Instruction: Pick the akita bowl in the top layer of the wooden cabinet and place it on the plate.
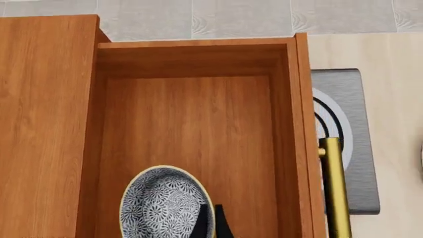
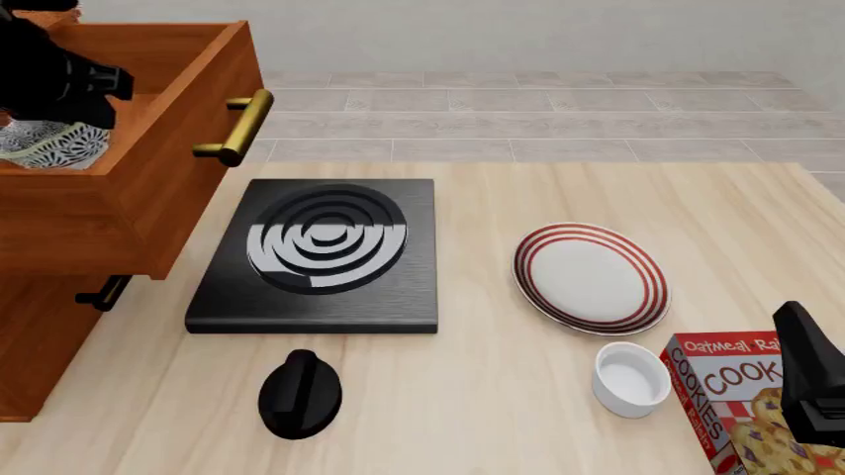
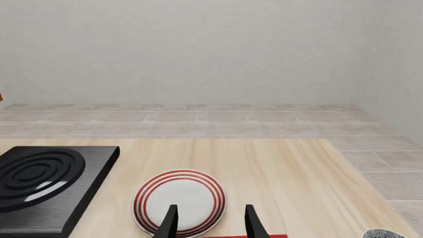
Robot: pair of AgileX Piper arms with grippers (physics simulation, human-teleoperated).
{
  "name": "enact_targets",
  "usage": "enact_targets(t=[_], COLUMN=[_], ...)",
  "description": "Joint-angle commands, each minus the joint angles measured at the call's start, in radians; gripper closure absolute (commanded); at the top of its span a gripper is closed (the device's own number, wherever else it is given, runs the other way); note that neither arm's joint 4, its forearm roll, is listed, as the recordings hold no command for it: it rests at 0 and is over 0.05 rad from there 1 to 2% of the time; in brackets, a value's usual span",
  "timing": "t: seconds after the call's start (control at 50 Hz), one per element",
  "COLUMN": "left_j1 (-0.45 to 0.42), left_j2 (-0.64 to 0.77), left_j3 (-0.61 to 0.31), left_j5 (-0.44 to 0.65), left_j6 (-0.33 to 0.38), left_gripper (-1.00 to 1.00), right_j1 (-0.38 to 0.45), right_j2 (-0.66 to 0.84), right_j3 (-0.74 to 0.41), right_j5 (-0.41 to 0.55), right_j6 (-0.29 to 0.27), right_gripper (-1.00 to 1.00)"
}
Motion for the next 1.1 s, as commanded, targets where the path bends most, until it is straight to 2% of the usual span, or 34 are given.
enact_targets(t=[0.02, 0.22, 0.82, 1.1], left_j1=[-0.039, -0.060, -0.098, -0.119], left_j2=[-0.011, -0.022, -0.054, -0.053], left_j3=[-0.032, -0.068, -0.173, -0.261], left_j5=[0.021, 0.040, 0.071, 0.095], left_j6=[-0.015, -0.045, -0.074, -0.087], left_gripper=[1.00, 1.00, 1.00, 1.00], right_j1=[0.000, 0.000, 0.000, 0.000], right_j2=[0.000, 0.000, 0.000, 0.000], right_j3=[0.000, 0.000, 0.000, 0.000], right_j5=[0.000, 0.000, 0.000, 0.000], right_j6=[0.000, 0.000, 0.000, 0.000], right_gripper=[-1.00, -1.00, -1.00, -1.00])
